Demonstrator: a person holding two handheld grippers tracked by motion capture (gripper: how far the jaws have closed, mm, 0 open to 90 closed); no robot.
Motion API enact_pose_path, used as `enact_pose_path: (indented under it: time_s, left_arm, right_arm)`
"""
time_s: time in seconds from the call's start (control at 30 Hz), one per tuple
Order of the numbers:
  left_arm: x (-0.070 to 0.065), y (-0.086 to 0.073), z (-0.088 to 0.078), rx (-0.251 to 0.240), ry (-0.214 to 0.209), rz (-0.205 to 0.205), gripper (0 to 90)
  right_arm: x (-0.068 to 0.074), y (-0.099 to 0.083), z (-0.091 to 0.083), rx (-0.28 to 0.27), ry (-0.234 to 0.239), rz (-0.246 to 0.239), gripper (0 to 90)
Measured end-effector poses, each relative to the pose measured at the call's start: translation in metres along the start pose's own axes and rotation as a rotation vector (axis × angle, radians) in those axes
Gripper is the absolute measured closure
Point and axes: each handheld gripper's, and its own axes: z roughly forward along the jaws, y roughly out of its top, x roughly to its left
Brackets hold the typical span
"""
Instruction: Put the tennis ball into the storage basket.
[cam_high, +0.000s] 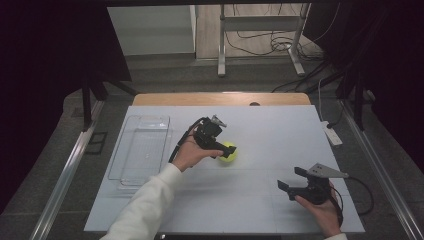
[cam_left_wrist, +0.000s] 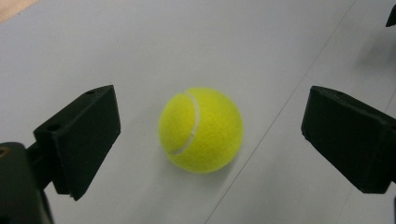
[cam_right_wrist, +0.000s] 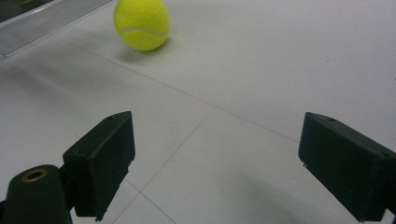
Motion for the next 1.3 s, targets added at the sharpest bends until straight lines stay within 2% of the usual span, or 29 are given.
enact_pose_path:
  time_s: [0.37, 1.0, 1.3]
  left_arm:
    - [0.001, 0.006, 0.009, 0.029, 0.006, 0.012, 5.0]
    - [0.006, 0.007, 0.035, 0.104, 0.010, -0.008, 2.2]
    - [0.006, 0.007, 0.040, 0.110, 0.019, -0.007, 2.2]
  right_arm:
    - [0.000, 0.000, 0.000, -0.001, 0.000, -0.001, 11.1]
    - [0.000, -0.001, 0.001, 0.004, 0.003, -0.004, 11.1]
    - [0.000, -0.001, 0.001, 0.002, 0.006, -0.004, 11.1]
